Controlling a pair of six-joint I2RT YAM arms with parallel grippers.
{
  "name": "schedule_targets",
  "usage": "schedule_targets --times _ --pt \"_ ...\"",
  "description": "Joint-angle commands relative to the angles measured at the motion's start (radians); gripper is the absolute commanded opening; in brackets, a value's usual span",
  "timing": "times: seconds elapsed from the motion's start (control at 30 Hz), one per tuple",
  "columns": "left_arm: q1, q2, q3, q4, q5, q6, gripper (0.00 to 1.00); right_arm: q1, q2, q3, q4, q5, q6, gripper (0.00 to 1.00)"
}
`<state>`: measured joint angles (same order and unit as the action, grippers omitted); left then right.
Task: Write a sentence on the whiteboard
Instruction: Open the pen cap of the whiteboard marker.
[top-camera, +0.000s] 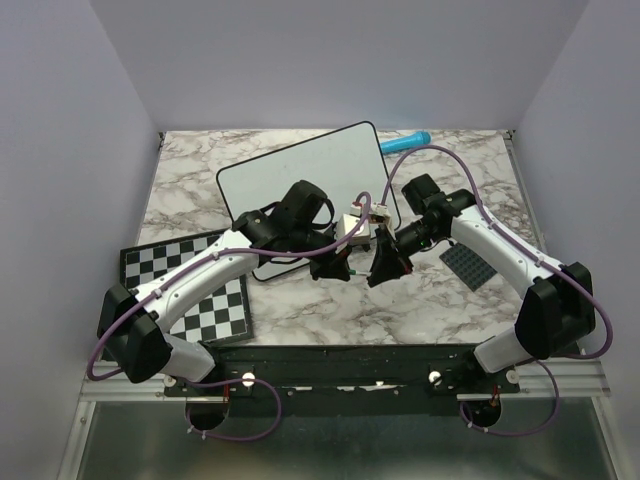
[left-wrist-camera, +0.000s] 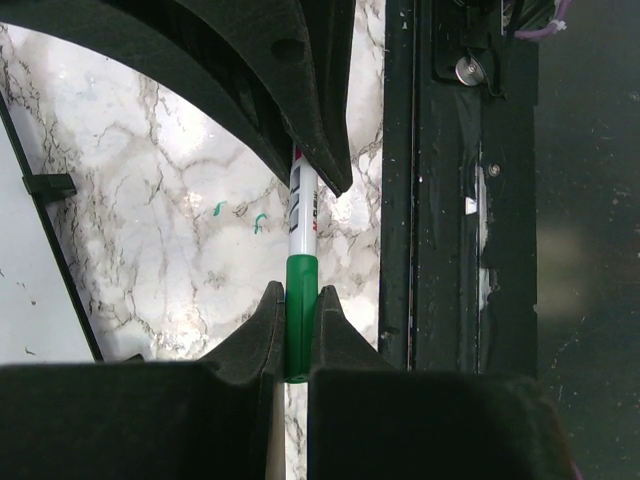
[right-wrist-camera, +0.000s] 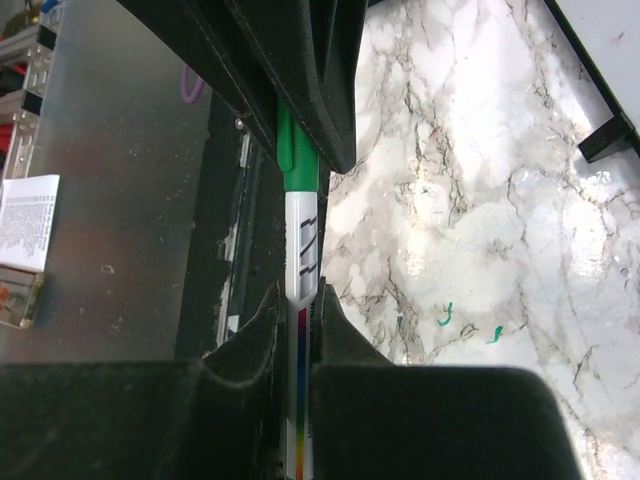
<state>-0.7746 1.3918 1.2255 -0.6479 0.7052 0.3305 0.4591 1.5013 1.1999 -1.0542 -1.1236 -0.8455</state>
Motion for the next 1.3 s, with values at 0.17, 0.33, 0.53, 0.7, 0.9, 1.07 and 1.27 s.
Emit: schedule_targets --times 0.17,0.33,0.53,0.7,0.9,1.07,1.27 --pt "0.008 -0.017 -0.018 0.099 -0.047 -0.036 0.00 0.012 -0.012 -0.005 -0.013 -0.082 0.022 0.21" --pt "0.008 -0.010 -0.017 0.097 -0.052 -0.038 0.00 0.012 -0.006 -0.003 -0.012 -0.087 0.023 0.28" --pt "0.008 -0.001 -0.011 0.097 -0.050 -0.039 0.00 0.012 -0.001 -0.002 -0.009 -0.094 0.034 0.31" --pt "0.008 0.000 -0.009 0.102 -0.052 -0.039 0.00 0.010 0.004 0.000 -0.007 -0.099 0.037 0.18" --pt "0.009 -0.022 -0.026 0.108 -0.065 -0.007 0.00 0.012 -0.010 -0.003 -0.017 -0.090 0.022 0.01" --pt "0.029 -0.083 -0.081 0.064 -0.162 0.103 0.00 0.010 -0.056 -0.029 0.002 -0.027 0.011 0.01" --pt "0.095 -0.184 -0.152 0.060 -0.176 0.188 0.00 0.009 -0.107 -0.074 0.014 0.038 -0.026 0.00"
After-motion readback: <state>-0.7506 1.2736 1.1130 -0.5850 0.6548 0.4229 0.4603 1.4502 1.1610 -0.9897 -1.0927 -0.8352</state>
